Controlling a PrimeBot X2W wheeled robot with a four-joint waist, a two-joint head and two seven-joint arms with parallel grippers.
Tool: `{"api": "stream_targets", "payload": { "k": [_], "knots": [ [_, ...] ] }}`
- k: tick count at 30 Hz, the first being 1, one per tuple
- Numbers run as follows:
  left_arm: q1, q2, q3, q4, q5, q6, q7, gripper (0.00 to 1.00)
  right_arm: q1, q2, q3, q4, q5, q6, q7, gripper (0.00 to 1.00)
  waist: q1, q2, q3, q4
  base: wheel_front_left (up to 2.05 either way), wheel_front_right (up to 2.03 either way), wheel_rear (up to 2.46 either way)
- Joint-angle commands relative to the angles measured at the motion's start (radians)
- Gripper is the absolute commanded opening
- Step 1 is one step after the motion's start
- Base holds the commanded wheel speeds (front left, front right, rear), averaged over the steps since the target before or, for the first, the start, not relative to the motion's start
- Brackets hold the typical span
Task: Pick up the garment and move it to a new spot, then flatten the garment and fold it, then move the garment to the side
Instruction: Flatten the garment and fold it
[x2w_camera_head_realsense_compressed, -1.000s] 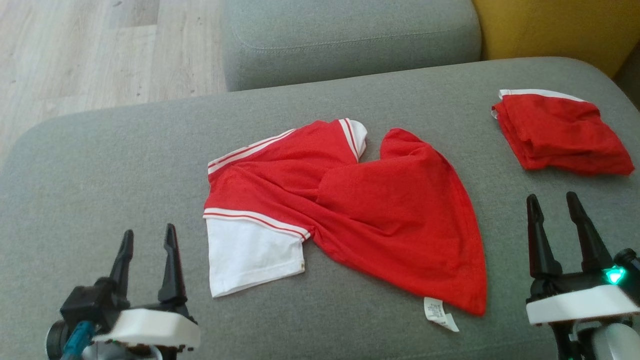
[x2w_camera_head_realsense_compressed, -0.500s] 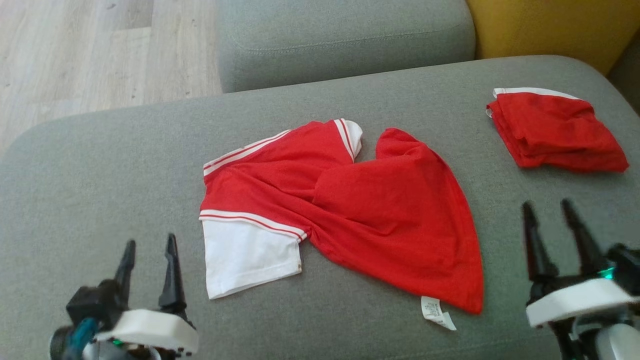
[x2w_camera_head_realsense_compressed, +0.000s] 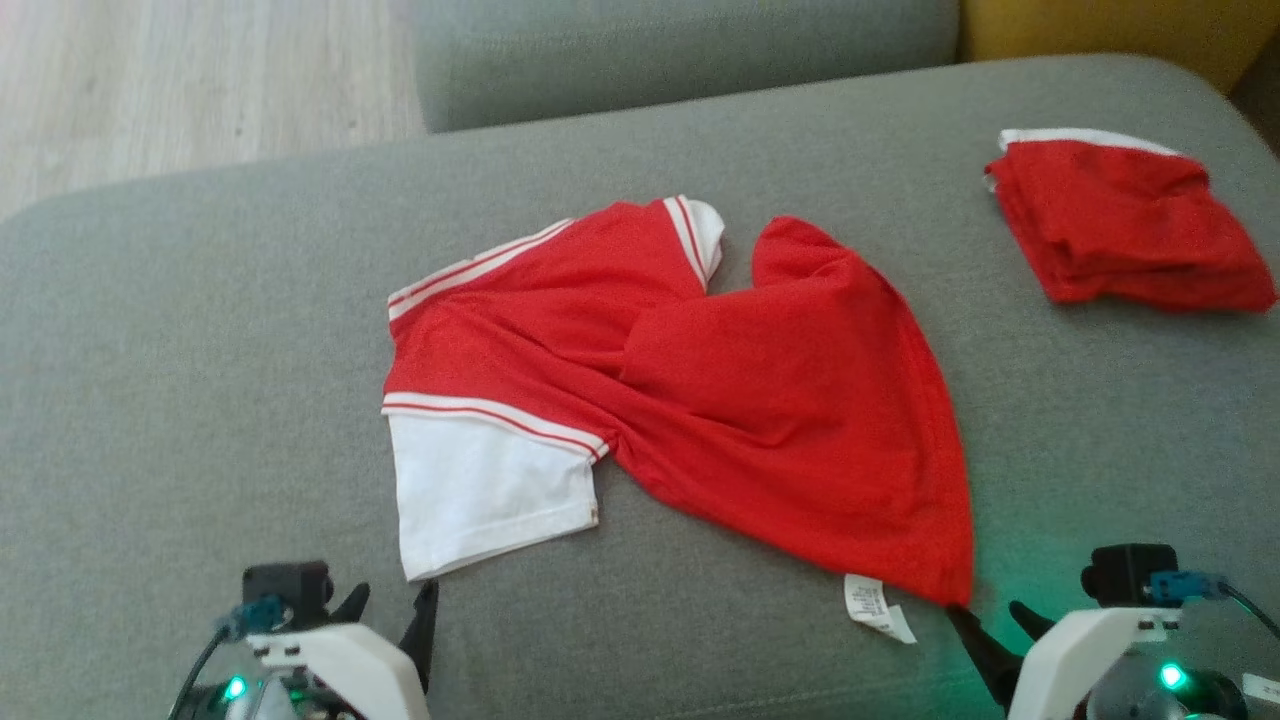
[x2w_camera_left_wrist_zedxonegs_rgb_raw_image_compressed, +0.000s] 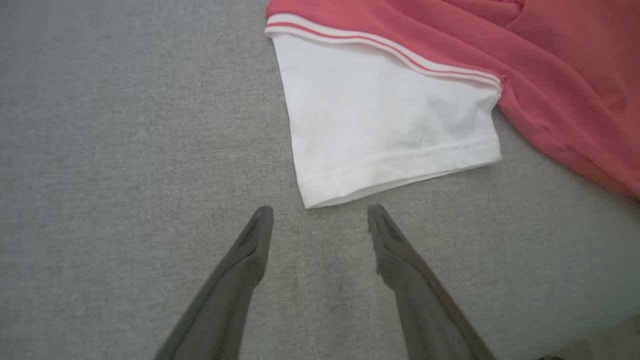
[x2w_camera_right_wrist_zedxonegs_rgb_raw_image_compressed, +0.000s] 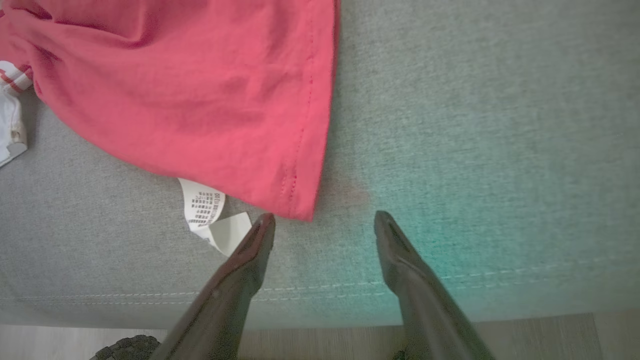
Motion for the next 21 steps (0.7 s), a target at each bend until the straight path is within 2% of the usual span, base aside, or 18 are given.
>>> {"api": "stream_targets", "payload": {
  "k": [1, 6, 12, 21],
  "knots": [
    [-0.075, 0.015, 0.028, -0.019, -0.004, -0.006, 0.010, 1.00, -0.040, -0.004, 0.014, -0.039, 0.000, -0.001, 0.006, 1.00, 0.0000, 0.0000, 0.022, 0.001, 0.00, 0.00, 0.00],
    [-0.130, 0.003, 0.015, 0.015, -0.007, -0.010, 0.038, 1.00, -0.069, 0.025, 0.005, -0.034, -0.008, -0.001, 0.014, 1.00, 0.0000, 0.0000, 0.055, -0.002, 0.00, 0.00, 0.00],
    [-0.179, -0.009, 0.016, 0.071, -0.022, -0.008, 0.065, 1.00, -0.101, 0.029, 0.020, -0.017, -0.005, -0.001, 0.001, 1.00, 0.0000, 0.0000, 0.079, -0.007, 0.00, 0.00, 0.00],
    [-0.232, -0.022, 0.001, 0.145, -0.045, -0.034, 0.091, 1.00, -0.142, 0.026, 0.059, 0.025, 0.019, -0.001, -0.023, 1.00, 0.0000, 0.0000, 0.116, -0.017, 0.00, 0.00, 0.00]
  ]
}}
